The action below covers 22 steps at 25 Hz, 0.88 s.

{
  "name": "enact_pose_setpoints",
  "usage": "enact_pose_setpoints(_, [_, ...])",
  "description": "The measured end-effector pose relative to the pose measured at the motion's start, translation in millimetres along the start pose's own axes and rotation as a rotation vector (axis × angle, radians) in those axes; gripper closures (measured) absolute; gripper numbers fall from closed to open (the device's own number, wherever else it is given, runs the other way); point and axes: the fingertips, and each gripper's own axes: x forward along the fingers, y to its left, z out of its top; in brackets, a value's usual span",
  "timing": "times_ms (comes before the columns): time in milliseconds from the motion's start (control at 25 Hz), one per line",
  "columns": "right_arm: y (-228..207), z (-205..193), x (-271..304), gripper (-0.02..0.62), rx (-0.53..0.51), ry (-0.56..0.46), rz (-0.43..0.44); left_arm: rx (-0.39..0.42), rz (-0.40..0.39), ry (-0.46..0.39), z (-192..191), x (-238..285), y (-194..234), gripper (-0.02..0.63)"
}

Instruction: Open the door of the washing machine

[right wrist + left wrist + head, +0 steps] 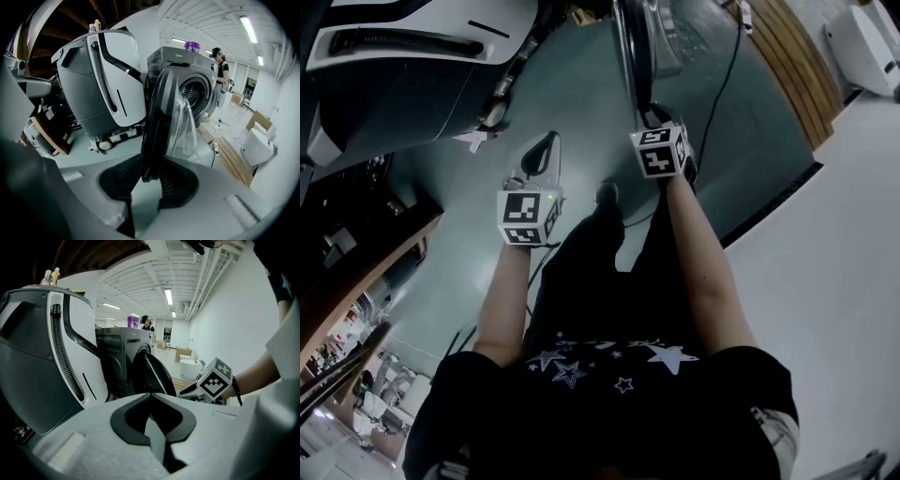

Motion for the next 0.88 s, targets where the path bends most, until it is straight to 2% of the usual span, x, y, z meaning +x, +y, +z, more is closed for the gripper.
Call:
enact_pose_setpoints(200, [-8.5, 26.3, -37.2, 0.506, 0.019, -0.017, -0.078, 0.021, -0.031, -0.073, 30.9, -9.6, 18.9, 0.594])
enact_pose_setpoints(400, [-15.7, 33.9, -97.1, 0.590, 0.099, -0.066, -0.160, 0.066, -0.085, -0.099, 44.6, -30.6, 18.9, 0.594])
enact_pose_setpoints(640, [-29.2, 17.7, -170.2, 0.591, 0.214, -0.097, -0.230, 0.081, -0.102, -0.119, 57.9, -49.6, 16.8, 0.594])
enact_pose_setpoints(880, [-45.1, -5.6, -209.4, 0.591, 0.276, -0.114, -0.265, 0.103, -0.117, -0.125, 65.7, -63.6, -0.4, 0.594])
